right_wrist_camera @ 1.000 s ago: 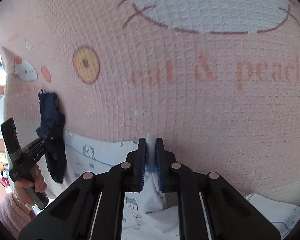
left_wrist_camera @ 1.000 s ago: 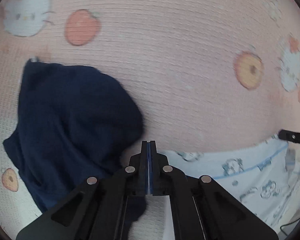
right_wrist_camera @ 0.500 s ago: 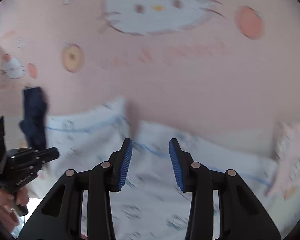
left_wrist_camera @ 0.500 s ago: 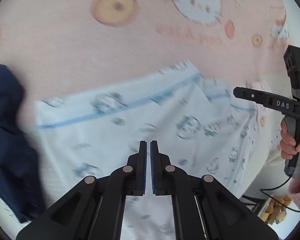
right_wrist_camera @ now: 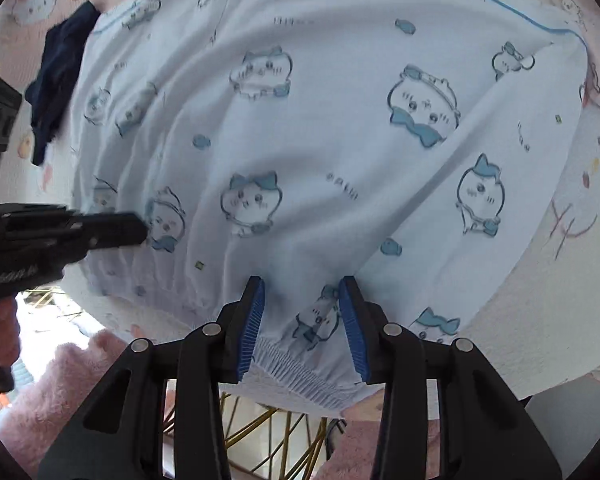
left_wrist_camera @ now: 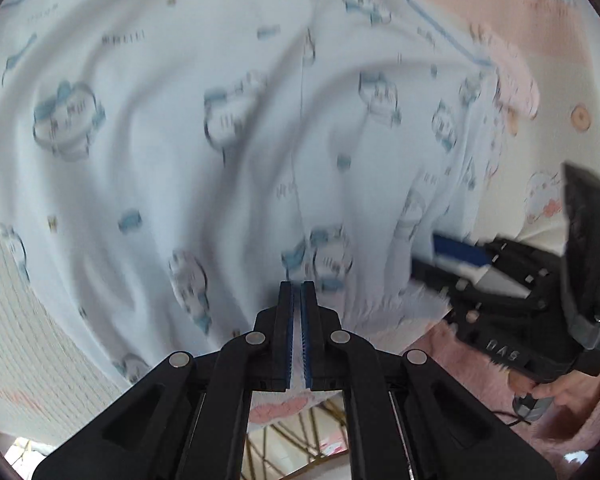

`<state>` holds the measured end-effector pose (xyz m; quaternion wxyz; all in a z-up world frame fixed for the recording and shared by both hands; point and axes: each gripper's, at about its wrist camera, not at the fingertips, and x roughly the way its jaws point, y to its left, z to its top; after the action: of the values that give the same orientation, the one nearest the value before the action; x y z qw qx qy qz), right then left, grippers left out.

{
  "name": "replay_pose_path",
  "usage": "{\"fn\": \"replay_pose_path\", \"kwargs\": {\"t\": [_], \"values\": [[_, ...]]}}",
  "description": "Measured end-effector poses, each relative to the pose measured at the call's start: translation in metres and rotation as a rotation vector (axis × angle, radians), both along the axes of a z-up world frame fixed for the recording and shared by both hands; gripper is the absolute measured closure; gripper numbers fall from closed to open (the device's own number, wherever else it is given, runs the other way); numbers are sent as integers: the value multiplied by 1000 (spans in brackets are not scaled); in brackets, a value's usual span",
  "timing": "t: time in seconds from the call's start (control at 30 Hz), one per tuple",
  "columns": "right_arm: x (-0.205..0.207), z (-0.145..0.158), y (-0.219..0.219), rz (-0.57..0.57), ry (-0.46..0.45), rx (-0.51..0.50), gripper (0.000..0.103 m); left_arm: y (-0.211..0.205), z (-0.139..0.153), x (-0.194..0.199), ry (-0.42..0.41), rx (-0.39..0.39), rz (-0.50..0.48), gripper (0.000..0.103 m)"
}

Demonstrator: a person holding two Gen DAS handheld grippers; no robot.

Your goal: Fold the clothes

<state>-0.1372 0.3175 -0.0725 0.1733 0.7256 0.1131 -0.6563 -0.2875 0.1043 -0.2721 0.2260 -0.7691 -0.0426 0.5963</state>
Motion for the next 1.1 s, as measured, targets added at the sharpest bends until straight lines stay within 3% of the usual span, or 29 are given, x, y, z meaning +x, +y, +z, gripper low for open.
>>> {"fn": "replay_pose_path", "kwargs": {"t": [0.13, 0.37, 0.5, 0.6, 0.67, 0.83, 1.0, 1.1], "values": [[6, 2, 9, -62, 44, 67, 71, -5, 4, 9, 21, -18, 23, 99], [11, 11, 28, -174, -38, 152, 70, -31, 20, 9, 58, -11, 55, 99], [5, 46, -14, -179, 73, 66, 69, -43, 23, 15, 74, -24, 89, 98], [10, 55, -52, -139, 128, 5, 68, -64, 17, 19, 25, -83, 201, 98], [17, 48, -69, -116, 139, 14, 68, -82, 14, 27, 1, -58, 284, 98], [35, 23, -66, -33, 182, -3, 69, -103, 21, 60, 105, -58, 263, 92], [41, 3, -57, -93, 282, -74, 71, -125, 39, 99, 208, -24, 283, 84], [59, 21, -51, -150, 329, -96, 70, -137, 49, 123, 269, -3, 294, 84]]}}
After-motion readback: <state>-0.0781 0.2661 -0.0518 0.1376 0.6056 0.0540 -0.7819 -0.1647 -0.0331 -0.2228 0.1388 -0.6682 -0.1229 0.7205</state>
